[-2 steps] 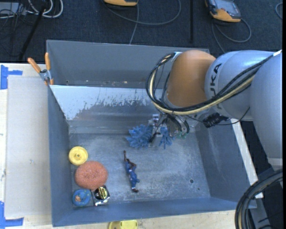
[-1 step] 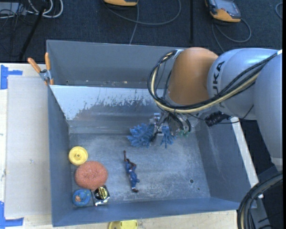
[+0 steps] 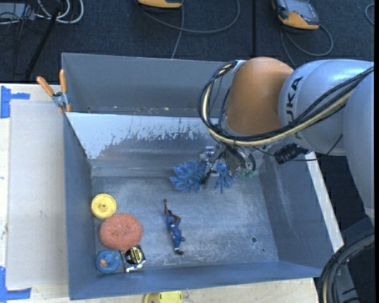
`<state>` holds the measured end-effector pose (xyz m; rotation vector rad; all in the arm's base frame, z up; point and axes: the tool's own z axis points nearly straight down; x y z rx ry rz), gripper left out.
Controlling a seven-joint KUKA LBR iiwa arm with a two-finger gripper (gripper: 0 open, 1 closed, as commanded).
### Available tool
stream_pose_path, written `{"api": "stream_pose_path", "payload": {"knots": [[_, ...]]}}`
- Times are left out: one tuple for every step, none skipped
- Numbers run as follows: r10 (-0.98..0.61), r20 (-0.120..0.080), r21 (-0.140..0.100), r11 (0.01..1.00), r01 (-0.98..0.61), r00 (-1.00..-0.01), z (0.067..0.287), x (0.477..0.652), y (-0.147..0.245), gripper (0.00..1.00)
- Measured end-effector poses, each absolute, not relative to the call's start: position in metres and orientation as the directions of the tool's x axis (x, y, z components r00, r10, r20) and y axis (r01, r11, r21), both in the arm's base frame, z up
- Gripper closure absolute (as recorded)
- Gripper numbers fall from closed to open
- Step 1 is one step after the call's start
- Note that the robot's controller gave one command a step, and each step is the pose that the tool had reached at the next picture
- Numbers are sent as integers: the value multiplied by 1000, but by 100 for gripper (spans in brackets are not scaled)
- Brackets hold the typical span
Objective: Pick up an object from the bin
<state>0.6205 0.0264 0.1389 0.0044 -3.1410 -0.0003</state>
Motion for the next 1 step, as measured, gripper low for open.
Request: {"api": "stream_pose_path", "payload": {"knots": [[-3, -2, 0, 1000, -3, -1000, 151, 621, 26, 100]]}}
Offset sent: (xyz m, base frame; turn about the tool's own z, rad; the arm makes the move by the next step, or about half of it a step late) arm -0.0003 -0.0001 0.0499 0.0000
